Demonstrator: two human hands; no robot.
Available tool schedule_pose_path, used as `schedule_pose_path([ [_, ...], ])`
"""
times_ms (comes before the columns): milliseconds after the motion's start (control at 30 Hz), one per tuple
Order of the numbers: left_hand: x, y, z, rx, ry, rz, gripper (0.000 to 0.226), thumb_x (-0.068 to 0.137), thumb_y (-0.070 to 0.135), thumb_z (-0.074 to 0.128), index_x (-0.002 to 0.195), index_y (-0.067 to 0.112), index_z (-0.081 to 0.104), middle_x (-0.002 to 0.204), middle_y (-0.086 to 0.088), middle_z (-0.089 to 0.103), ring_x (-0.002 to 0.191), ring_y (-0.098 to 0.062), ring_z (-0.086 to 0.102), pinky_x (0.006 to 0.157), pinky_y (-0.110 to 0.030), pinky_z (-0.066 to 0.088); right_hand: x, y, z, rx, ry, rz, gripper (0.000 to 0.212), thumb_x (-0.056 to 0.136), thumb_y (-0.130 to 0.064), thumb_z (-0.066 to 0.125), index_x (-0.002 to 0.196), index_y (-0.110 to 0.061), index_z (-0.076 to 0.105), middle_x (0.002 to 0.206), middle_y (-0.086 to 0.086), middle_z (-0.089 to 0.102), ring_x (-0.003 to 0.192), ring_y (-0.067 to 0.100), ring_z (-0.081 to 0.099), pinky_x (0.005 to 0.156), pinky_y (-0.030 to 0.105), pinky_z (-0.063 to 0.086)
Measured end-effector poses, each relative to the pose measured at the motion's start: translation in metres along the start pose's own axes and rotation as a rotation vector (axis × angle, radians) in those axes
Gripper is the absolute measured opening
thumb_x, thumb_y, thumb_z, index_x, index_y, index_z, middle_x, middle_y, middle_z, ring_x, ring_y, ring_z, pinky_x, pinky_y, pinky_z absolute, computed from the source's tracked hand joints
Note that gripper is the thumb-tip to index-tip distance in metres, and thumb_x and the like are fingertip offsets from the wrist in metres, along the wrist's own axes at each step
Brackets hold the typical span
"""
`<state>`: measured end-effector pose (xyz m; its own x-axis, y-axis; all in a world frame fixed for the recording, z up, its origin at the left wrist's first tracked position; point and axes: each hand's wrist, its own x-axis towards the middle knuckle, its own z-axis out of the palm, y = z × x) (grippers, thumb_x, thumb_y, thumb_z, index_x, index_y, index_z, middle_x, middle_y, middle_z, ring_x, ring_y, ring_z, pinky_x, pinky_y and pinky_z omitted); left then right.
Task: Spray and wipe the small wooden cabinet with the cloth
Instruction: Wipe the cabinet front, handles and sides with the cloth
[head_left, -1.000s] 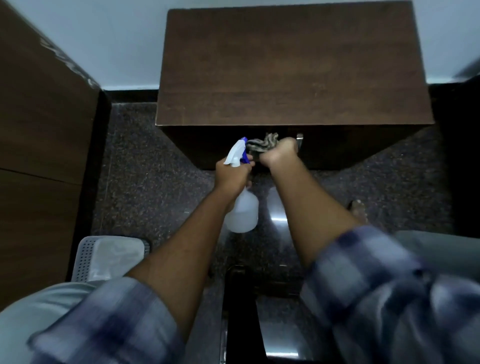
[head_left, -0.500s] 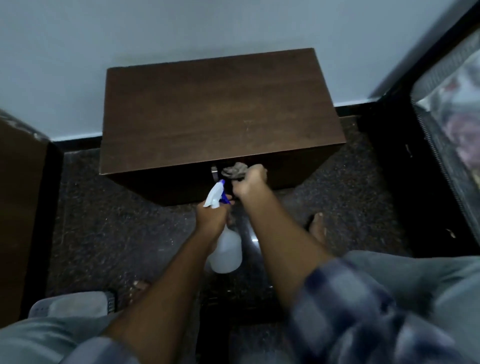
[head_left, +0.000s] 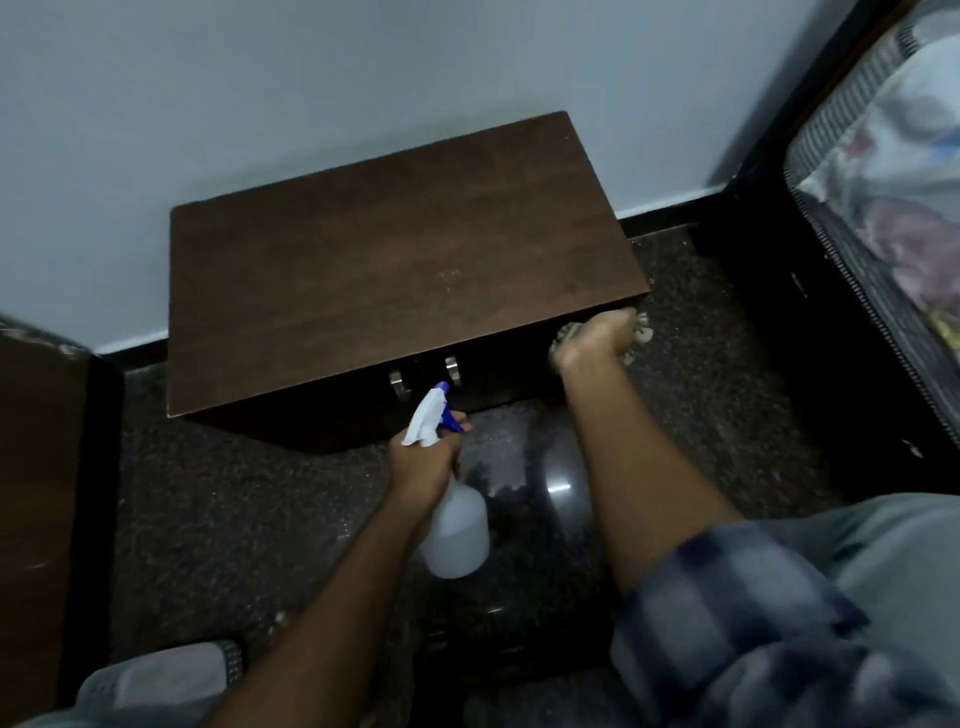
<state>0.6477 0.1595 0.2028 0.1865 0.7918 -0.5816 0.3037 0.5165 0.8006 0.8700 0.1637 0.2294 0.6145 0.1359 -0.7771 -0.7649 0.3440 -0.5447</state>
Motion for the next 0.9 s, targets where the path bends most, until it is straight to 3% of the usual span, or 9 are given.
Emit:
schedule_pose_path([
  [100,0.002,-0.003,0.015,-0.018,0.011,-0.011,0.05,0.083,-0.016,0.058,0.124,0.011,0.07,0.075,-0.006,0.07,0.045,-0.009,0.052,0.047,-0.027,0.047,-0.015,0.024,0.007,0.049,-0.058,0.063,0.046,0.1,-0.056,0.04,0.086,-0.021,0.066,0.087,0.003,0.068,0.072,0.021,0.062,0.065,0.025,0.049],
  [200,0.0,0.0,0.028,-0.039,-0.027,-0.031,0.053,0.082,-0.017,0.06,0.131,0.003,0.067,0.08,-0.011,0.071,0.043,-0.007,0.053,0.044,-0.024,0.046,-0.024,0.04,0.007,-0.05,-0.133,0.109,0.049,0.103,-0.05,0.039,0.123,-0.015,0.067,0.125,0.007,0.068,0.104,0.025,0.066,0.089,0.033,0.053],
  [300,-0.003,0.012,0.028,-0.031,-0.075,-0.031,0.044,0.081,-0.015,0.059,0.111,0.012,0.076,0.08,-0.013,0.075,0.041,-0.01,0.055,0.043,-0.024,0.047,-0.007,-0.001,0.011,-0.128,-0.068,0.064,0.052,0.106,-0.04,0.029,0.145,-0.012,0.05,0.145,0.01,0.054,0.129,0.031,0.055,0.109,0.04,0.045],
  [433,-0.008,0.026,0.024,-0.015,-0.072,-0.005,0.035,0.082,-0.014,0.059,0.102,0.008,0.077,0.09,-0.022,0.076,0.044,-0.011,0.054,0.047,-0.026,0.047,-0.004,-0.031,0.007,0.091,-0.019,-0.015,0.039,0.102,-0.041,0.042,0.106,-0.018,0.072,0.108,0.003,0.074,0.098,0.026,0.071,0.081,0.032,0.06],
  [500,-0.014,0.031,0.025,-0.018,-0.066,0.023,0.034,0.081,-0.013,0.061,0.094,0.013,0.078,0.086,-0.021,0.075,0.045,-0.01,0.054,0.047,-0.025,0.046,-0.016,-0.025,-0.003,0.004,0.006,-0.072,0.027,0.101,-0.029,0.048,0.102,-0.013,0.071,0.108,0.007,0.073,0.101,0.028,0.071,0.083,0.036,0.06],
  [600,-0.021,0.035,0.019,-0.008,-0.075,0.067,0.037,0.079,-0.011,0.061,0.099,0.015,0.077,0.091,-0.019,0.077,0.047,-0.01,0.053,0.049,-0.027,0.045,-0.038,-0.019,-0.023,-0.186,0.059,-0.139,0.018,0.095,-0.019,0.057,0.087,-0.008,0.068,0.092,0.005,0.07,0.074,0.018,0.067,0.055,0.023,0.053],
  [700,-0.029,0.039,0.005,-0.026,-0.098,0.096,0.04,0.079,-0.013,0.06,0.103,0.014,0.077,0.091,-0.01,0.079,0.05,-0.012,0.054,0.049,-0.028,0.046,-0.054,-0.028,-0.024,-0.279,0.027,-0.53,0.031,0.101,-0.023,0.055,0.112,0.001,0.071,0.107,0.01,0.072,0.083,0.016,0.069,0.063,0.013,0.052],
  [767,-0.034,0.045,-0.004,-0.058,-0.092,0.126,0.04,0.079,-0.015,0.059,0.094,0.017,0.078,0.088,-0.009,0.08,0.049,-0.011,0.056,0.048,-0.026,0.047,-0.057,-0.04,-0.011,-0.511,-0.065,-0.778,0.037,0.104,-0.026,0.051,0.126,-0.001,0.067,0.12,0.014,0.07,0.105,0.021,0.067,0.081,0.011,0.049],
  [900,-0.041,0.063,-0.022,-0.081,-0.079,0.145,0.046,0.082,-0.017,0.057,0.097,0.021,0.077,0.084,-0.003,0.08,0.052,-0.011,0.06,0.048,-0.025,0.048,-0.036,-0.06,0.008,-1.411,-0.294,-0.952,0.046,0.099,-0.054,0.048,0.115,-0.018,0.07,0.119,0.015,0.069,0.115,0.037,0.06,0.101,0.042,0.048],
])
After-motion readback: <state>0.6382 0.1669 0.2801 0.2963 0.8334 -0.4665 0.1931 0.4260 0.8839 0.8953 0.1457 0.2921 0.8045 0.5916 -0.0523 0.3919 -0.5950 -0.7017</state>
